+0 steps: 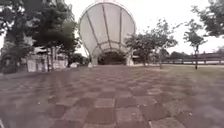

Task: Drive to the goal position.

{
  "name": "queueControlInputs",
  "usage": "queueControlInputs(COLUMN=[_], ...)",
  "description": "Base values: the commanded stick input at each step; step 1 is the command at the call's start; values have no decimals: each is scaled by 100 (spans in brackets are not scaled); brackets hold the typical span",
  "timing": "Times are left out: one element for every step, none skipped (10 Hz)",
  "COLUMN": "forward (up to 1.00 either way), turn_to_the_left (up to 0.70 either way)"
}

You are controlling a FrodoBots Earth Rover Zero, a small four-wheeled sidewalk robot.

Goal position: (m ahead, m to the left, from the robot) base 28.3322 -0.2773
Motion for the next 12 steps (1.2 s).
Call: queueControlInputs(forward=[100, 100, 100, 100, 100, 100, 100, 100, 100, 100, 100, 100], turn_to_the_left=[0, 0, 0, 0, 0, 0, 0, -40, -40, -40, 0, 0])
